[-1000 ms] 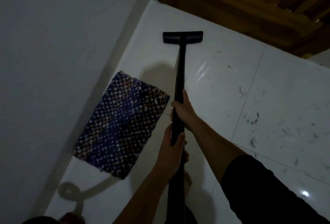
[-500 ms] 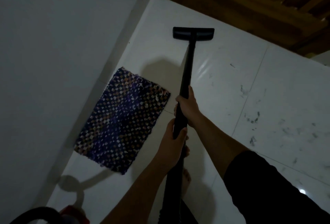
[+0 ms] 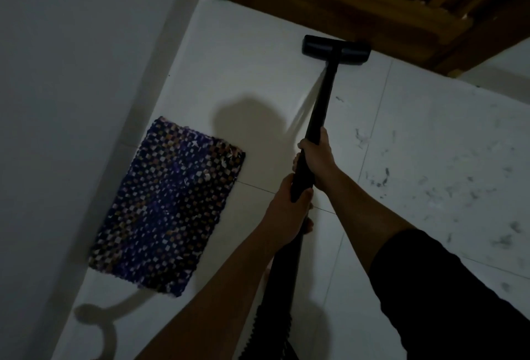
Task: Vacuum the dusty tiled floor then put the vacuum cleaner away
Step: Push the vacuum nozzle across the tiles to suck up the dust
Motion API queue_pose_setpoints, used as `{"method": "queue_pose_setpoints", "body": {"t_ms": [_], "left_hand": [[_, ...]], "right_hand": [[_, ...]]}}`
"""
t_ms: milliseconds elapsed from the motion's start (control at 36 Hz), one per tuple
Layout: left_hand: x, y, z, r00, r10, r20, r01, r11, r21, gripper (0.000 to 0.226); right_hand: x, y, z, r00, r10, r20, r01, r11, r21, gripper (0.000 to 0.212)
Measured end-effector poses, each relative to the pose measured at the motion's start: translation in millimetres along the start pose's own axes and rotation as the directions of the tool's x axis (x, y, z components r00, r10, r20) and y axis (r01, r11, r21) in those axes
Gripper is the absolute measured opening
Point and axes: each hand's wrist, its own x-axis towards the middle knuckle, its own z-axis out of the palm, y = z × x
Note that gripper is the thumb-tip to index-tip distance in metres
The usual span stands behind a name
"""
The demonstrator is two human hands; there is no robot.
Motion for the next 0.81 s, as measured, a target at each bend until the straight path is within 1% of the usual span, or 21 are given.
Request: {"method": "queue_pose_setpoints", "body": {"t_ms": [222,306,417,556,667,806], "left_hand": [[-15,-7,16,1.0,-0.008,0.016,0.007,1.0,0.031,0.032],[-25,-12,17,1.0,-0.021,0.019,0.021,0.999,0.037,0.033],[-43,-22,18,0.999,-0.024,0.031,0.022,0.997,0.073,0.036],[-62,-34,19,0.999,-0.038,0.038,0.034,0.994,0.104,0.038],[-79,-43,18,0.998,-0.043,0.05,0.037,0.993,0.112,0.039],[-102,-57,12,0.999,-0.026,0.047,0.019,0.989,0.147,0.039]], "right_hand": [[-14,10,-15,1.0,0.017,0.003,-0.017,0.999,0.034,0.056],[-23,17,-18,1.0,0.023,0.013,-0.024,0.998,0.051,0.057],[-39,29,-20,1.0,0.022,0.023,-0.024,0.996,0.091,0.065],[-62,43,-23,0.999,0.033,0.014,-0.034,0.994,0.108,0.066],[-80,53,-24,0.999,0.036,0.003,-0.036,0.994,0.105,0.061],[-103,70,-20,0.998,0.067,0.001,-0.067,0.991,0.116,0.061]]}}
